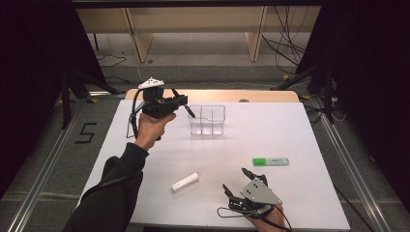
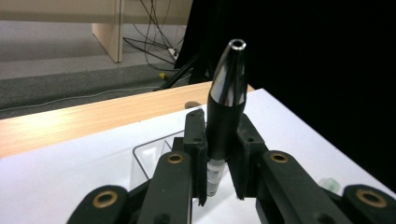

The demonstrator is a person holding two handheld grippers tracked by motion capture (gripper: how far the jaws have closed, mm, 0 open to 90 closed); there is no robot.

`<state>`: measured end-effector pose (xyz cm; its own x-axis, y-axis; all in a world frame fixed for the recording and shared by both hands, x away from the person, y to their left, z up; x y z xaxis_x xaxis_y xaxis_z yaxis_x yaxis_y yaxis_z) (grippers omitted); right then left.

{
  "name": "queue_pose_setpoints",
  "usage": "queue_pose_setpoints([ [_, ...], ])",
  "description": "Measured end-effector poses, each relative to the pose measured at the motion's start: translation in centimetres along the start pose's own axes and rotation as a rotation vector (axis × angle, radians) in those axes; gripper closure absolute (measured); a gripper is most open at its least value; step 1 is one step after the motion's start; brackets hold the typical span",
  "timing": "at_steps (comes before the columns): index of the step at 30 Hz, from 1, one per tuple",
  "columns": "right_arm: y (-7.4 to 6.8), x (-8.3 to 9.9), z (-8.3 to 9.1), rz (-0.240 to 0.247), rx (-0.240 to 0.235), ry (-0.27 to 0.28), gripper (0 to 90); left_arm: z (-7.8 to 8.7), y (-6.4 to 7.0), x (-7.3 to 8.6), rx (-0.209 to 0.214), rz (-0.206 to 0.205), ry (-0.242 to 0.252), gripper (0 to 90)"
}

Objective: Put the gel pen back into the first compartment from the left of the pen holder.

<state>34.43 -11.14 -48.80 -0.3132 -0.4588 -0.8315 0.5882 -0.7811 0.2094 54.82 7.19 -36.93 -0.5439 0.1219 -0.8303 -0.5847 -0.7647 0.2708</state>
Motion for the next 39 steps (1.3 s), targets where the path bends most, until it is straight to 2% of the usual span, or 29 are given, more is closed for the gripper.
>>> queue_pose_setpoints([
  [6, 0.1, 0.3, 0.0, -0.005, -0.008, -0.010, 24.6, -1.1, -0.5, -0.6, -0.046, -0.029, -0.017, 78.7],
  [16, 0.0, 0.3, 0.0, -0.007, -0.019, -0.015, 24.0, -2.9, -1.1, -1.3, -0.085, -0.044, -0.047, 78.7],
  [28, -0.1, 0.5, -0.1, -0.011, -0.031, -0.024, 22.6, -5.0, -2.1, -1.2, -0.140, -0.083, -0.108, 78.6],
  [33, -0.1, 0.5, -0.1, -0.015, -0.028, -0.024, 22.7, -5.7, -2.5, -0.9, -0.149, -0.083, -0.124, 78.6],
  [39, -0.1, 0.5, -0.1, -0.014, -0.029, -0.024, 22.8, -6.4, -2.6, -0.4, -0.140, -0.073, -0.144, 78.6],
])
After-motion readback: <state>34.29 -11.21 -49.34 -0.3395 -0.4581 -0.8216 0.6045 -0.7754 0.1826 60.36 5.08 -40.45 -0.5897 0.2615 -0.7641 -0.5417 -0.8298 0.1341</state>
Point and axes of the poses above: each handheld gripper's, and its own axes: z roughly backward along the jaws, x roughly out of its underside, y roughly to its right, the point moved 10 cm from there along -z, roughly forward along the jaws, and after that the axes turned 8 degrees about -y, right-handed, at the moved point
